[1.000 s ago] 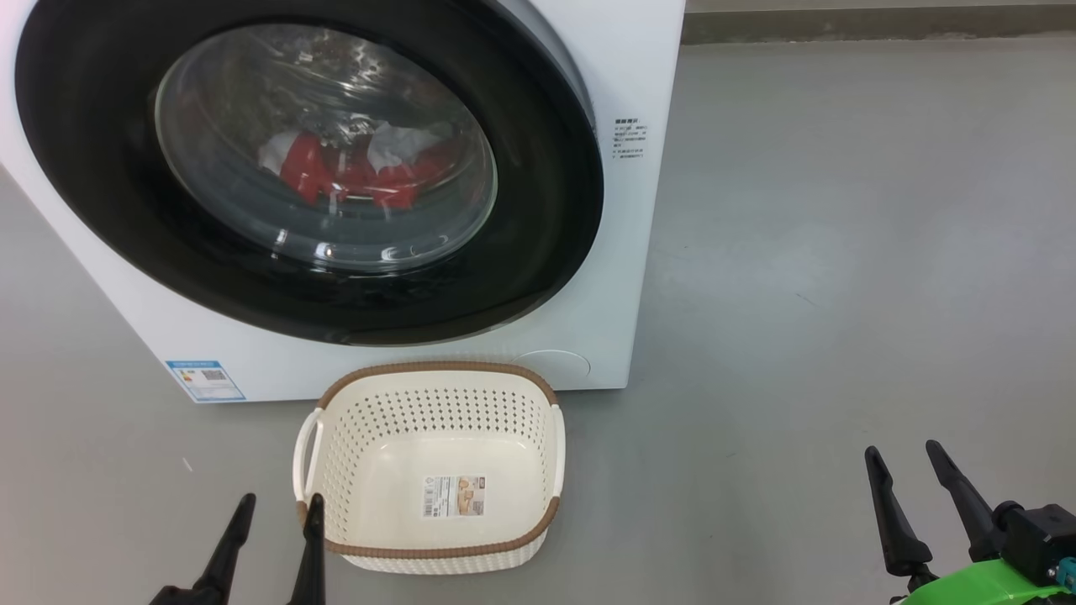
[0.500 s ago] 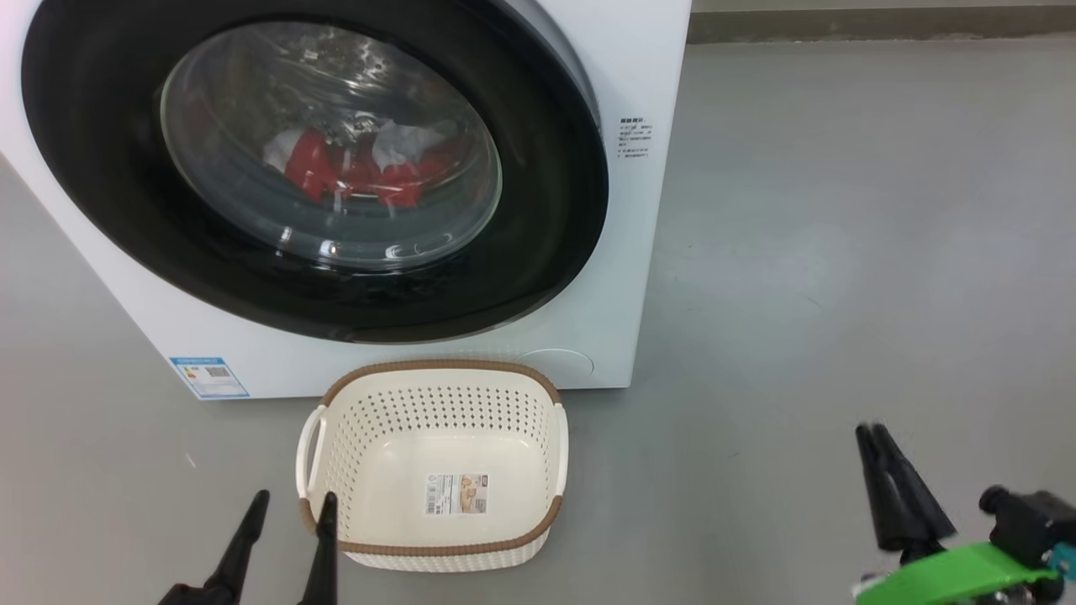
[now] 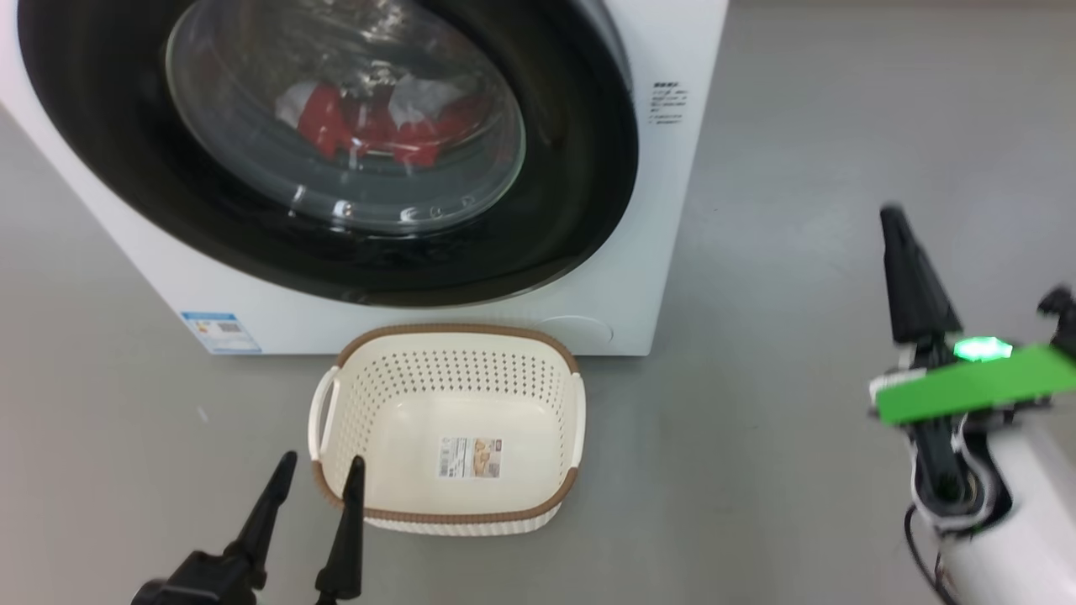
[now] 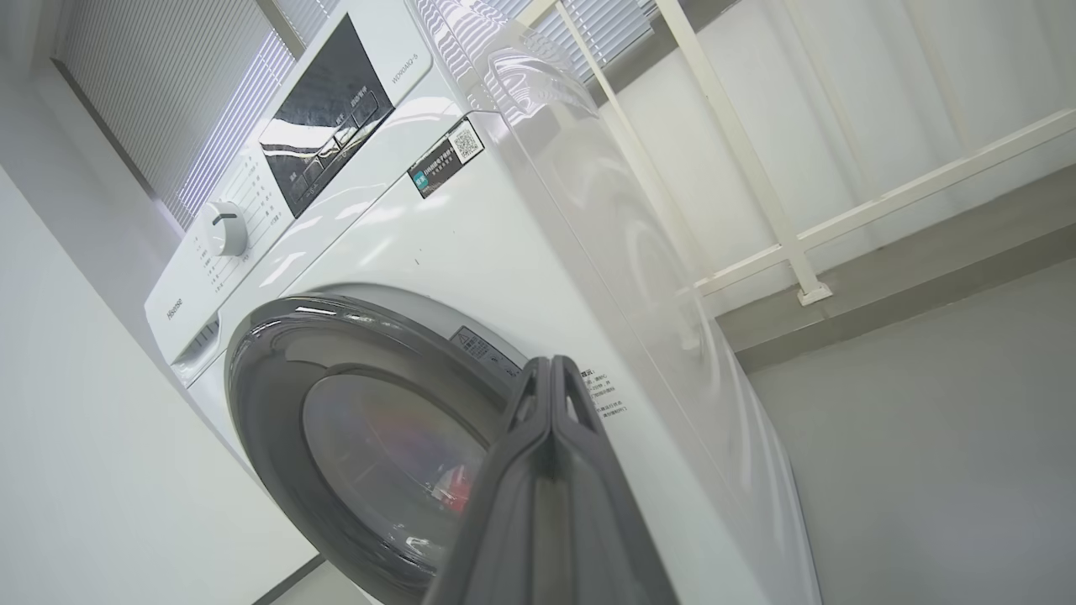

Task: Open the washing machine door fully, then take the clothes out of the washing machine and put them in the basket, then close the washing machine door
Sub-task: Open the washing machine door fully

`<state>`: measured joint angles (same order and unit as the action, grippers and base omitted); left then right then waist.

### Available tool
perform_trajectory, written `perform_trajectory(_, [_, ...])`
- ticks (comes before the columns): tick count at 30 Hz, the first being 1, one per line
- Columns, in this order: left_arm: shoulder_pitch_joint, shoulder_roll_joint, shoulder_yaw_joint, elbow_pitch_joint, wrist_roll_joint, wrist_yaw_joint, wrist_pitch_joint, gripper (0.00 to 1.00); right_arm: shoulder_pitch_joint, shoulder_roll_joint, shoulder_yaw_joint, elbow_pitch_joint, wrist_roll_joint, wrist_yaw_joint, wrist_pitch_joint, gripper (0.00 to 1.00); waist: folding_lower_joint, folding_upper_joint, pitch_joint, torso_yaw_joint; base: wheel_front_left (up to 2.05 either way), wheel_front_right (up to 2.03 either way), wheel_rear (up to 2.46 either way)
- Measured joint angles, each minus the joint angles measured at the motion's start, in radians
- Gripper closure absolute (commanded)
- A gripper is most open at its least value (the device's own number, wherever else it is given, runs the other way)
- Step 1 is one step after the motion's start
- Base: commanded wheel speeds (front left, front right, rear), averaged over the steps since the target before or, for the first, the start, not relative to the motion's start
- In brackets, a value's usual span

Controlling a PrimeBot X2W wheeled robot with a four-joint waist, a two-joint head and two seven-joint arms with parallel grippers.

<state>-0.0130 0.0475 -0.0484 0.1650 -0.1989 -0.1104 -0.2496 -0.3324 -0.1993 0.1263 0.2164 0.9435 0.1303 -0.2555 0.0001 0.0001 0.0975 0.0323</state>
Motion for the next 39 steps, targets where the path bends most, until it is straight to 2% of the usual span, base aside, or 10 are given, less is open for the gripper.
perform_trajectory(8, [-0.055, -0.002, -0.020, -0.002, -0.007, -0.005, 0.000, 0.00, -0.198, -0.081, 0.066, 0.069, 0.091, 0.000, 0.000, 1.00, 0.0000, 0.0000, 0.050, 0.043, 0.00, 0.00, 0.00])
perform_trajectory(11, [-0.068, -0.002, -0.024, -0.003, -0.013, -0.005, 0.000, 0.00, -0.269, -0.100, 0.102, 0.095, 0.151, 0.000, 0.002, 1.00, 0.0000, 0.0000, 0.072, 0.058, 0.00, 0.00, 0.00])
perform_trajectory(13, [-0.078, -0.002, -0.028, -0.004, -0.013, -0.006, 0.000, 0.00, -0.312, -0.107, 0.123, 0.103, 0.233, 0.000, 0.036, 1.00, 0.0000, 0.0000, 0.086, 0.067, 0.00, 0.00, 0.00])
perform_trajectory(14, [-0.078, -0.002, -0.028, -0.004, -0.013, -0.006, 0.000, 0.00, -0.312, -0.107, 0.123, 0.103, 0.233, 0.000, 0.036, 1.00, 0.0000, 0.0000, 0.086, 0.067, 0.00, 0.00, 0.00])
perform_trajectory(19, [-0.104, -0.003, -0.041, -0.003, -0.015, -0.006, -0.003, 0.00, -0.411, -0.131, 0.130, 0.136, 0.453, 0.000, 0.173, 1.00, 0.0000, 0.0000, 0.119, 0.088, 0.00, 0.00, 0.00])
perform_trajectory(26, [-0.136, -0.005, -0.050, -0.002, -0.022, -0.013, -0.003, 0.00, -0.554, -0.177, 0.133, 0.236, 0.626, 0.000, 0.417, 1.00, 0.0000, 0.0000, 0.154, 0.118, 0.00, 0.00, 0.00])
perform_trajectory(35, [-0.137, -0.005, -0.061, -0.002, -0.027, -0.013, -0.003, 0.00, -0.689, -0.202, 0.146, 0.378, 0.753, 0.000, 0.696, 1.00, 0.0000, 0.0000, 0.186, 0.149, 0.00, 0.00, 0.00])
perform_trajectory(39, [-0.150, -0.006, -0.069, -0.002, -0.038, -0.013, -0.003, 0.00, -0.746, -0.211, 0.155, 0.427, 0.754, 0.000, 0.782, 1.00, 0.0000, 0.0000, 0.203, 0.160, 0.00, 0.00, 0.00])
